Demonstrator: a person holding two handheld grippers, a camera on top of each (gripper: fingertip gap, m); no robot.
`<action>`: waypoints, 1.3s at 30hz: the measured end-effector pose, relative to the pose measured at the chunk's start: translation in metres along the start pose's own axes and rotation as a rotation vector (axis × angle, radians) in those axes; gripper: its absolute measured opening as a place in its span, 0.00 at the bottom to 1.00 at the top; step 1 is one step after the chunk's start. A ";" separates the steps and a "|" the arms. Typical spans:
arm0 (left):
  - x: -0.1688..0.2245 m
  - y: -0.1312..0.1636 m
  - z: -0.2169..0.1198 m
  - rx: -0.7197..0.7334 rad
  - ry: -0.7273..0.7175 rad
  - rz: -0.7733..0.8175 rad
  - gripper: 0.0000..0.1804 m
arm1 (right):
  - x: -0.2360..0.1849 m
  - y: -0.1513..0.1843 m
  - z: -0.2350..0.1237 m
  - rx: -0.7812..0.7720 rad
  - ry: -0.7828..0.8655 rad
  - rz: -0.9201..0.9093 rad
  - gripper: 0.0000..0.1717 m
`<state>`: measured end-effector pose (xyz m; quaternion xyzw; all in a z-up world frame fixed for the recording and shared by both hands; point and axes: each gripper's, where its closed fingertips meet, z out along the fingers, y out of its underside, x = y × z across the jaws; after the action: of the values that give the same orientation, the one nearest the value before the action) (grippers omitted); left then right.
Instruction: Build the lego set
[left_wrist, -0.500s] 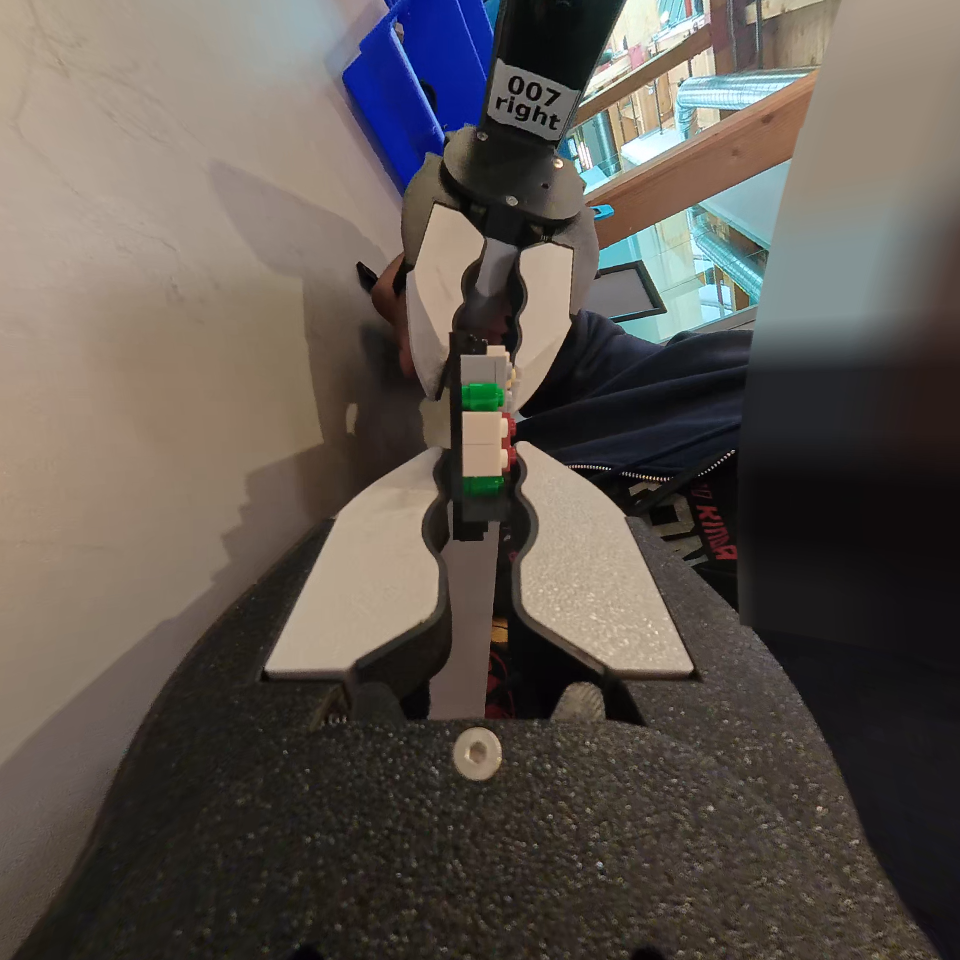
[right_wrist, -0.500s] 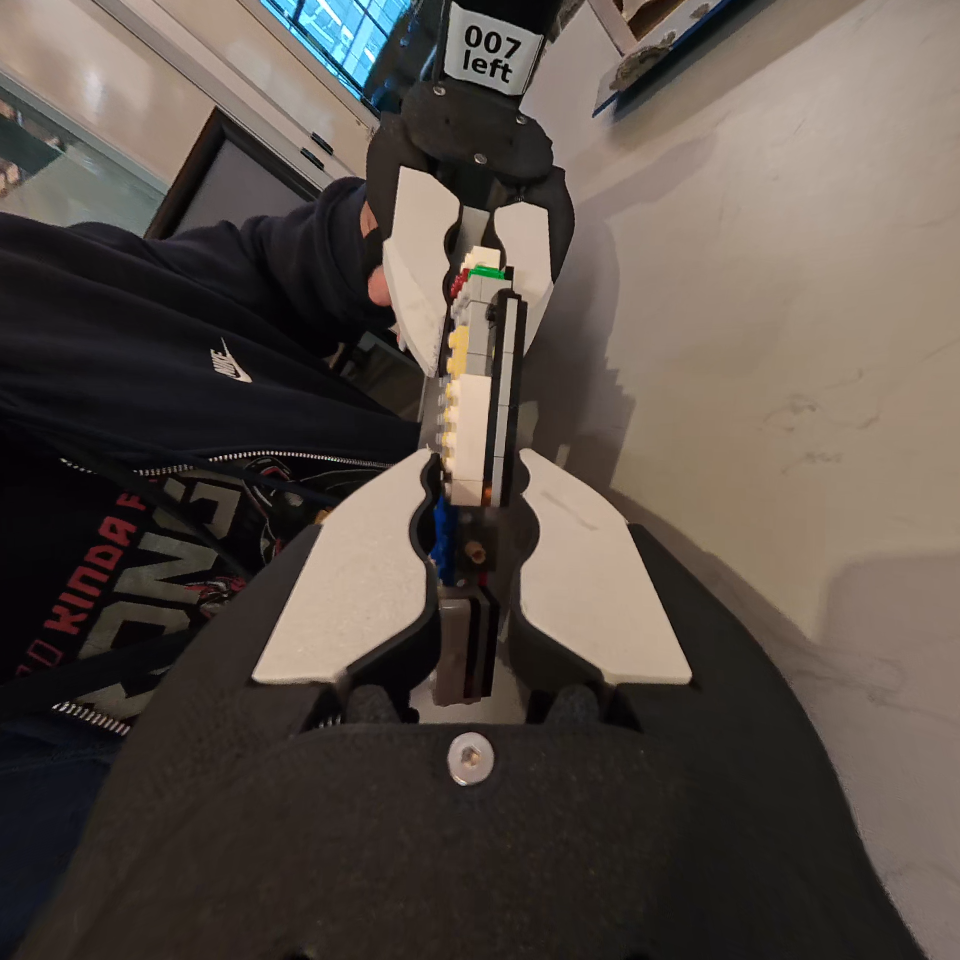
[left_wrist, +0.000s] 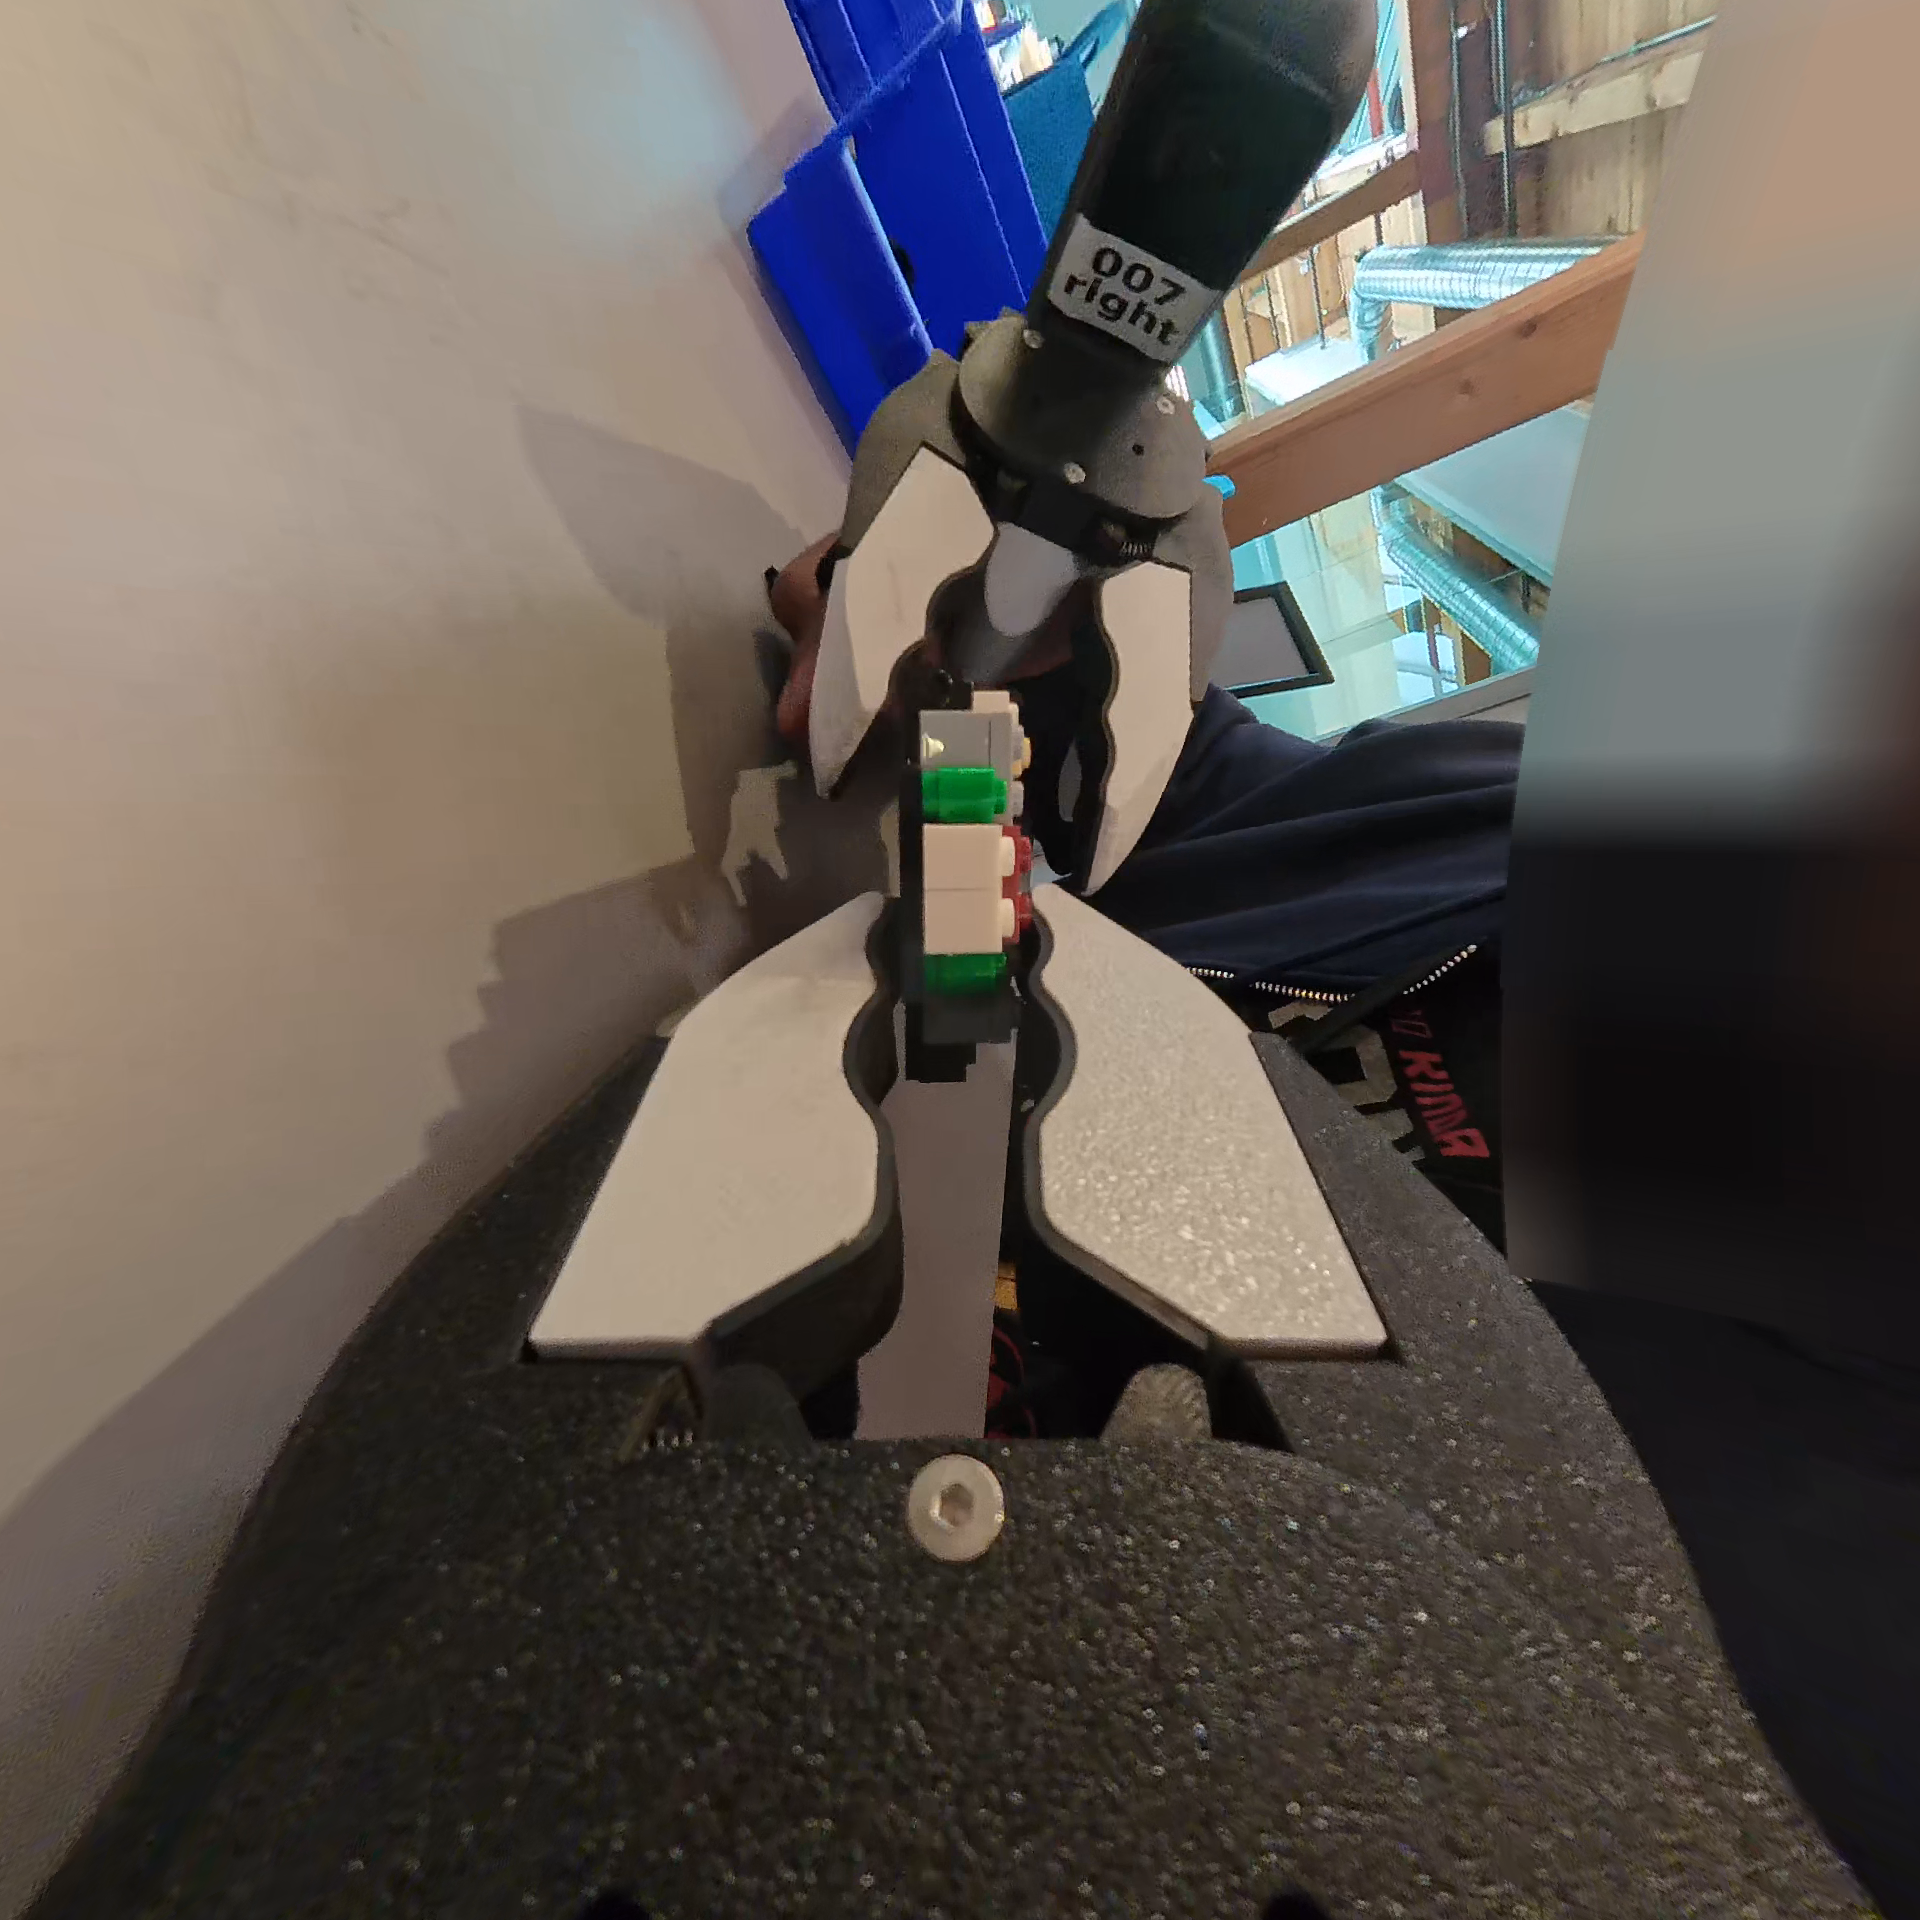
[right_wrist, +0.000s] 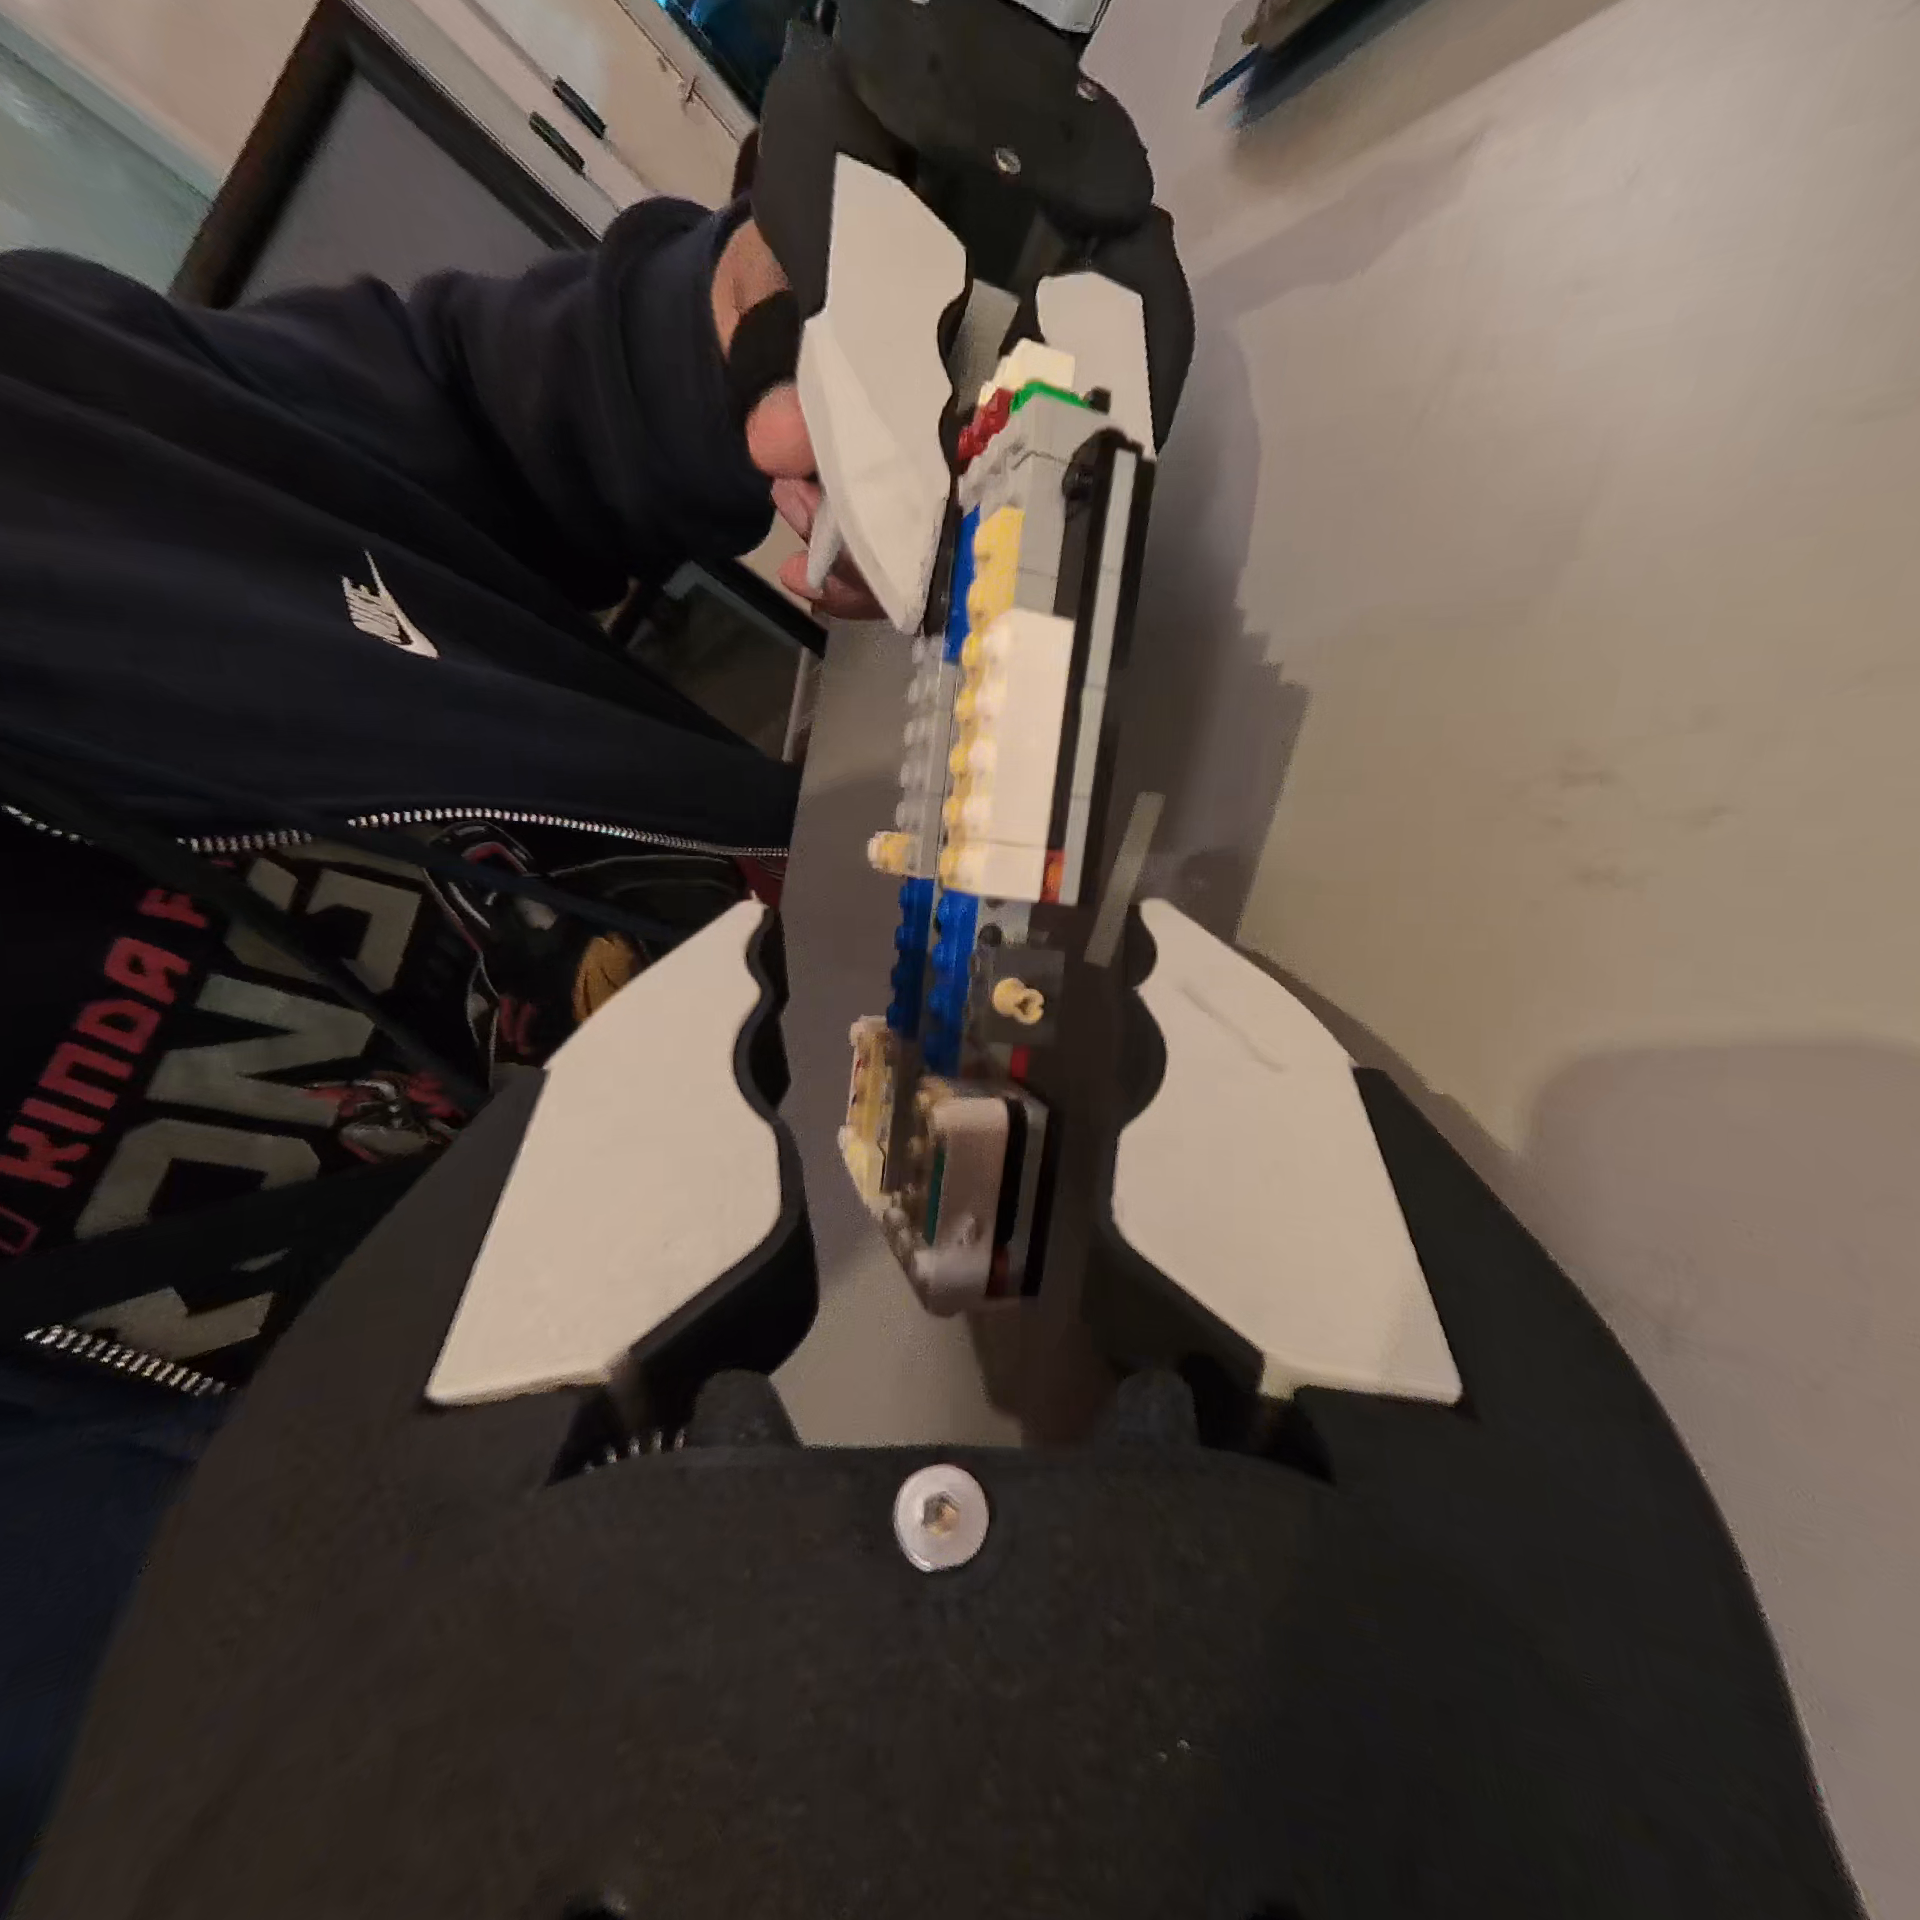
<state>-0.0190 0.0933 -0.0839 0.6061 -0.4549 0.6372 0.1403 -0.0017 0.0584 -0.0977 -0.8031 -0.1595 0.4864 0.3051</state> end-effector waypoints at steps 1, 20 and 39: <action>-0.001 -0.001 -0.001 0.005 -0.001 -0.003 0.11 | 0.001 -0.001 -0.002 0.011 0.009 0.000 0.35; 0.013 0.012 0.016 -0.105 0.044 0.015 0.11 | -0.004 -0.006 0.000 0.043 -0.047 0.005 0.23; 0.005 -0.025 0.021 0.205 0.097 0.017 0.27 | 0.009 -0.044 -0.017 0.357 -0.125 0.206 0.14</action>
<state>0.0122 0.0892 -0.0723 0.5820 -0.3851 0.7100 0.0942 0.0197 0.0911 -0.0700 -0.7164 -0.0066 0.5845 0.3809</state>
